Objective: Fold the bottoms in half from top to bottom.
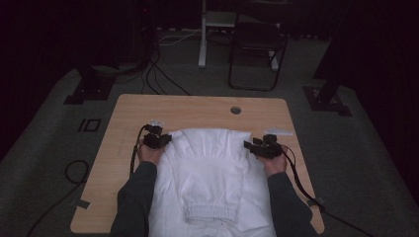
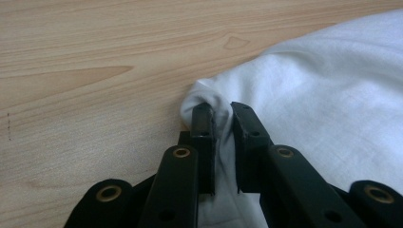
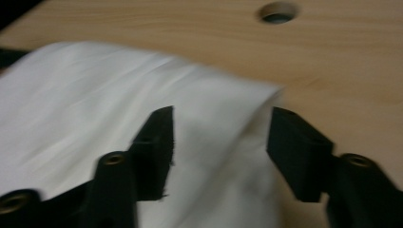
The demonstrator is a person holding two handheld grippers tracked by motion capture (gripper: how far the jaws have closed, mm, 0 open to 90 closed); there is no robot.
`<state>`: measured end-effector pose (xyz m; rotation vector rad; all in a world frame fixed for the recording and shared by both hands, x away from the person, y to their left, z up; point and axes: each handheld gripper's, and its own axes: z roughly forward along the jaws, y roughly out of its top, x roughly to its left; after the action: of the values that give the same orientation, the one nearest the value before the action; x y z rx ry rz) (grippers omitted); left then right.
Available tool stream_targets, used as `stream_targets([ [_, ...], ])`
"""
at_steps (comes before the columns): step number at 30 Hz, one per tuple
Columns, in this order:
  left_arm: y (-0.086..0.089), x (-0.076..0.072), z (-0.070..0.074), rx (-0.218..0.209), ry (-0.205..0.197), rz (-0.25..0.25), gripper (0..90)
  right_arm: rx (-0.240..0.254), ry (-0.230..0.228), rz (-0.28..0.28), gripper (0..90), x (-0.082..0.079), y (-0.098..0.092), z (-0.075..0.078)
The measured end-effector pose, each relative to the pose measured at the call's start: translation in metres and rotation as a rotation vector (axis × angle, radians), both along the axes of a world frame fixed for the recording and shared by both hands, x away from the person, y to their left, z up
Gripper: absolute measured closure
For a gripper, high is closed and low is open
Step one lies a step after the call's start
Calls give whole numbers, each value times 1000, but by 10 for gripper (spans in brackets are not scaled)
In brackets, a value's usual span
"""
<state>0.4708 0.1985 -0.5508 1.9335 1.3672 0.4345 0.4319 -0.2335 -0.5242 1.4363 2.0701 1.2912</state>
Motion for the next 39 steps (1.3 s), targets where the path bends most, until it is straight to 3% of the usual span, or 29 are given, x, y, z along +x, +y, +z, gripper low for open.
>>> stream_targets([
  [2,0,0,0,-6,-3,1,808,-19,25,-26,352,23,-1,-4],
  [4,1,0,-1,-8,-2,0,806,-21,33,-35,343,30,-1,-6],
  [6,1,0,-1,-12,-1,-1,806,-28,68,-44,343,51,3,-17],
  [11,0,0,0,-8,0,3,807,-34,131,-54,395,64,10,-32],
  [13,0,0,0,-7,3,5,810,-42,117,-42,454,64,13,-34],
  [15,-1,0,0,-11,6,9,820,-68,109,-34,621,63,17,-34],
  [16,-1,0,0,-11,6,9,830,-68,109,-34,621,63,17,-34],
  [18,-2,0,1,-2,8,7,847,-74,128,-23,831,61,18,-33],
  [19,-1,-1,2,-6,10,9,854,-66,133,-20,858,61,18,-33],
  [21,2,-2,2,-27,10,6,862,-56,122,-25,872,59,15,-33],
  [26,23,-9,19,-209,-54,26,866,51,69,-24,878,51,-6,-22],
  [27,24,-10,23,-219,-68,23,866,64,55,-13,878,50,-10,-16],
  [30,22,-12,45,-227,-121,6,866,41,-10,-7,878,47,-10,1],
  [35,17,-11,82,-254,-201,-19,865,116,-116,-44,877,45,-22,34],
  [39,15,-16,93,-257,-223,-37,864,116,-159,-30,877,40,-26,45],
])
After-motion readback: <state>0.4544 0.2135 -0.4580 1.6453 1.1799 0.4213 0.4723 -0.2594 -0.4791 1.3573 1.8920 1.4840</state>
